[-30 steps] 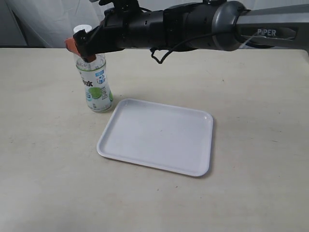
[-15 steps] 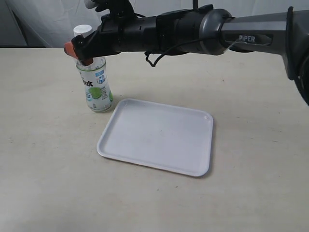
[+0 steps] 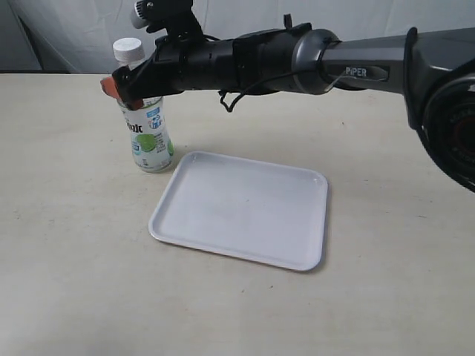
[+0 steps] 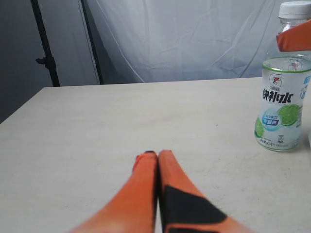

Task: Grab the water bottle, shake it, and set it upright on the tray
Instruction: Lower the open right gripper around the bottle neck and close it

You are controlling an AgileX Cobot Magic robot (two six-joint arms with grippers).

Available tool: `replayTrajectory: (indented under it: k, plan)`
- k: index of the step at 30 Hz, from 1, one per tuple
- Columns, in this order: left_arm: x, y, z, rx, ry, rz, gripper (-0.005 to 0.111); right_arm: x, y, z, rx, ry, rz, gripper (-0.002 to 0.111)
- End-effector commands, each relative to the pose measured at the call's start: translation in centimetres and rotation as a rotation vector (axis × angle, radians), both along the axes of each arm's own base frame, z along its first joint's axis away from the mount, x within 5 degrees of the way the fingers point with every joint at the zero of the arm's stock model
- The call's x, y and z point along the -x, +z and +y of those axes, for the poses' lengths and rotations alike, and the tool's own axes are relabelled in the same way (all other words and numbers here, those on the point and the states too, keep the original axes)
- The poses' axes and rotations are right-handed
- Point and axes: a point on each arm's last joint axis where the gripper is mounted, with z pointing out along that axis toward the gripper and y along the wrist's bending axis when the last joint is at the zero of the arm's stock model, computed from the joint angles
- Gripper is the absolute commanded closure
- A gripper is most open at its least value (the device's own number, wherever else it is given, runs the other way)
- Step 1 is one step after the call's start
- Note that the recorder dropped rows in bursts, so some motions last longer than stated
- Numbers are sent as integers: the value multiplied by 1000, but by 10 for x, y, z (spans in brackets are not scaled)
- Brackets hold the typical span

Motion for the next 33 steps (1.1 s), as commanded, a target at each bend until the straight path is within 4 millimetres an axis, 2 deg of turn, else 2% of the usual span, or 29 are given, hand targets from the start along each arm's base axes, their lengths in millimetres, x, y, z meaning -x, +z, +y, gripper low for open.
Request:
replayTrajectory:
  k: [1, 20, 26, 31, 33]
  plan:
    - [0, 0, 0, 3, 0, -6, 107, -3, -15, 1, 14, 2, 23, 8]
    - [0, 0, 0, 3, 0, -6, 107, -3, -21, 2, 38, 21, -12, 8]
    - [0, 0, 0, 3, 0, -6, 107, 2, -19, 5, 14, 70, -3, 8]
    - [0, 0, 0, 3, 0, -6, 107, 5, -23, 11, 83, -27, -30, 8]
    - [0, 0, 0, 3, 0, -6, 107, 7, -26, 14, 132, -99, -51, 13]
